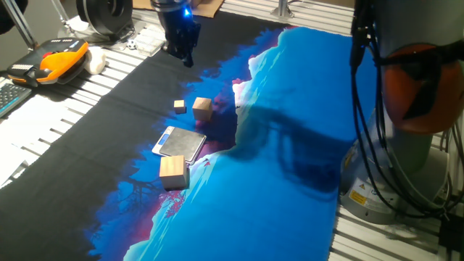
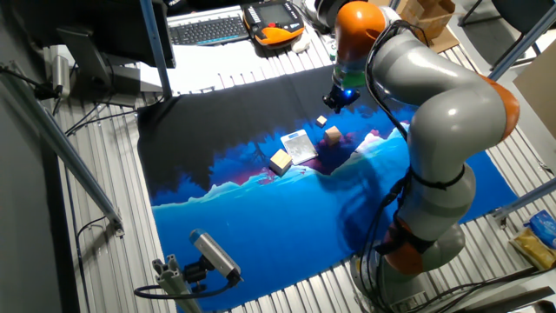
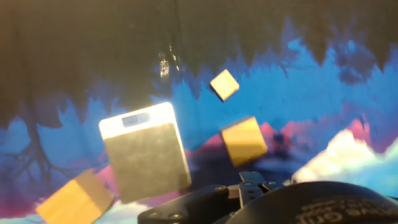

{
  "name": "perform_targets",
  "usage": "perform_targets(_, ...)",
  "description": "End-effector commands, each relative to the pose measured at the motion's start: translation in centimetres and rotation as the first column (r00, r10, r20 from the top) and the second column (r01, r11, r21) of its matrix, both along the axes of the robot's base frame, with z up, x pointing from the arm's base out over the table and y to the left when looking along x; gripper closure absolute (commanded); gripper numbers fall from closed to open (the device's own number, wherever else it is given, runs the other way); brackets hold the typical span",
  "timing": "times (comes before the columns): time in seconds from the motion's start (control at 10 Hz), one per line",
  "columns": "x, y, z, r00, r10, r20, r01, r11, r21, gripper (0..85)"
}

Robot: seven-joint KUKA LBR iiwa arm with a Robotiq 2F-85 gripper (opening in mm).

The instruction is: Place the block on the scale

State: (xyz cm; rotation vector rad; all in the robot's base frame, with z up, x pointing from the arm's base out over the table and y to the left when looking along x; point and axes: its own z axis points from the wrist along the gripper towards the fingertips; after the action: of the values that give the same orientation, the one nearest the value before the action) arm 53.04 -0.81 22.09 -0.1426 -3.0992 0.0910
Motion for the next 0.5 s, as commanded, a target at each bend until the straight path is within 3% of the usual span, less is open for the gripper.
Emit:
perform_targets(0.0,0.73,-0.1,-1.1,1.000,0.006,0.001,-0.006,1.000,-0.004,34.0)
perform_targets(0.1,1.17,-0.1,-2.7,1.000,-0.003,0.020,0.003,1.000,-0.006,34.0)
perform_targets(0.2,1.30,0.0,-4.9,0.998,0.009,0.063,-0.007,1.000,-0.028,17.0)
perform_targets(0.3,1.31,-0.1,-7.0,0.995,0.060,0.080,-0.056,0.998,-0.042,0.0)
perform_targets(0.4,1.17,-0.3,-9.1,0.992,0.086,0.095,-0.084,0.996,-0.025,0.0)
